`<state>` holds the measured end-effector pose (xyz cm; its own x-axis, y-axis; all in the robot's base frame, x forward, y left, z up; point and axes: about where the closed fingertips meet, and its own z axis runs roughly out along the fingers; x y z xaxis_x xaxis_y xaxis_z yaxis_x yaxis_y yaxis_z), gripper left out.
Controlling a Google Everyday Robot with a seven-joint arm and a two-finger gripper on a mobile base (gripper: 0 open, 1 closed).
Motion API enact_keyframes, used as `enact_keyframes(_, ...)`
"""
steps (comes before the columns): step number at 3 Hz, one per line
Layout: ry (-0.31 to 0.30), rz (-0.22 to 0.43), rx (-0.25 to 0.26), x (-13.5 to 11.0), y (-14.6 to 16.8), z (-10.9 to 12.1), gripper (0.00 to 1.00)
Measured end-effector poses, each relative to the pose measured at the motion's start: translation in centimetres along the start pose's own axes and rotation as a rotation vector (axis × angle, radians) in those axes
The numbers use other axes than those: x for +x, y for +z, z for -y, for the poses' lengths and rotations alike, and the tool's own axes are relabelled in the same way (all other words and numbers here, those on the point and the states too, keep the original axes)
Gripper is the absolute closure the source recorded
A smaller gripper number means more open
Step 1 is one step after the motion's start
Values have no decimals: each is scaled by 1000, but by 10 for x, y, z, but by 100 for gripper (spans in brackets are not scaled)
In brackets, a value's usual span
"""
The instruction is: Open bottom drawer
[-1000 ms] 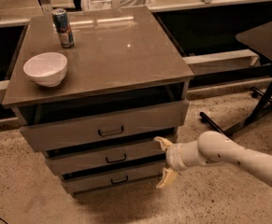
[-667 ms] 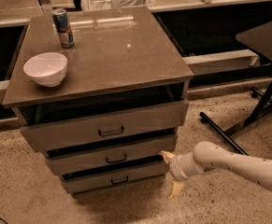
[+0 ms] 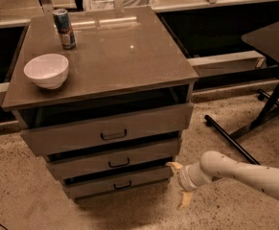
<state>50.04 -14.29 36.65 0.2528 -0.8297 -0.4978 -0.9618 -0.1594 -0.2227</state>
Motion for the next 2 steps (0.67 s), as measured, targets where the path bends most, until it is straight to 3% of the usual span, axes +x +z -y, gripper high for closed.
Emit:
enact_keyframes(1,1,-31,-17,3,7,-1,0)
enact_keyframes(2,-13,-14,-34,20,46,1,0)
